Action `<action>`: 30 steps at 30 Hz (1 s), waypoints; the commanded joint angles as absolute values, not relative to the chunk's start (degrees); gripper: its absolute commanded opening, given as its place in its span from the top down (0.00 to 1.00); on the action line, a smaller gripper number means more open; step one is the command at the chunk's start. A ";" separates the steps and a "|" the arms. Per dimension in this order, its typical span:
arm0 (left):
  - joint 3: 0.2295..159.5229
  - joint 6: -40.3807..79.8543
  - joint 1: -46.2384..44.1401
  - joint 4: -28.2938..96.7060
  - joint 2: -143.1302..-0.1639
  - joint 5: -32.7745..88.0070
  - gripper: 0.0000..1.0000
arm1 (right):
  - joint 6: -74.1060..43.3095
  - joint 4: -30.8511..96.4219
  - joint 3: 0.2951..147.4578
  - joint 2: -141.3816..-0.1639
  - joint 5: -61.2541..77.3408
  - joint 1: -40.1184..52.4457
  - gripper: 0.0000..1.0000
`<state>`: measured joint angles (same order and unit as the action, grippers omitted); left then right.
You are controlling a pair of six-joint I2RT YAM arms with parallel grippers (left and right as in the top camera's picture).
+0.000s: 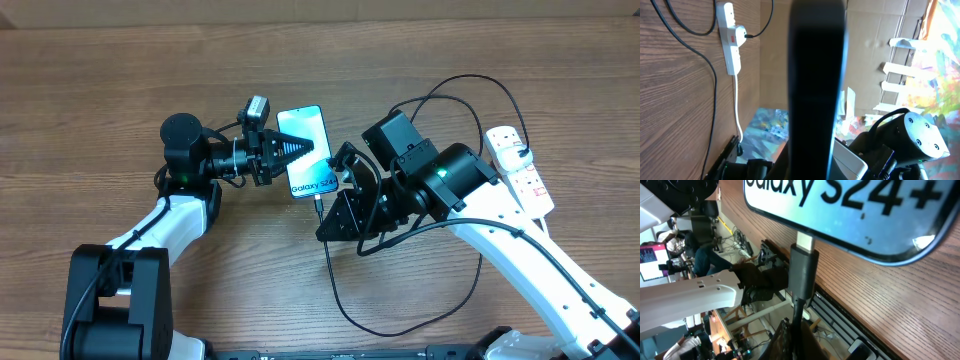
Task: Plug charger to phone and switch on socket
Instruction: 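Align the plug with the phone's port and push it in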
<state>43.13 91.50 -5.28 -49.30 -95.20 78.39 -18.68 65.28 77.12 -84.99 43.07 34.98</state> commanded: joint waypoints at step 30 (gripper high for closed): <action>44.64 89.76 -5.43 -49.78 -95.11 80.40 0.96 | -19.14 64.55 76.93 -84.99 43.16 35.14 0.96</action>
<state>43.13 91.33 -5.28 -49.28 -95.20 78.04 -19.25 64.99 77.12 -84.99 43.05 34.98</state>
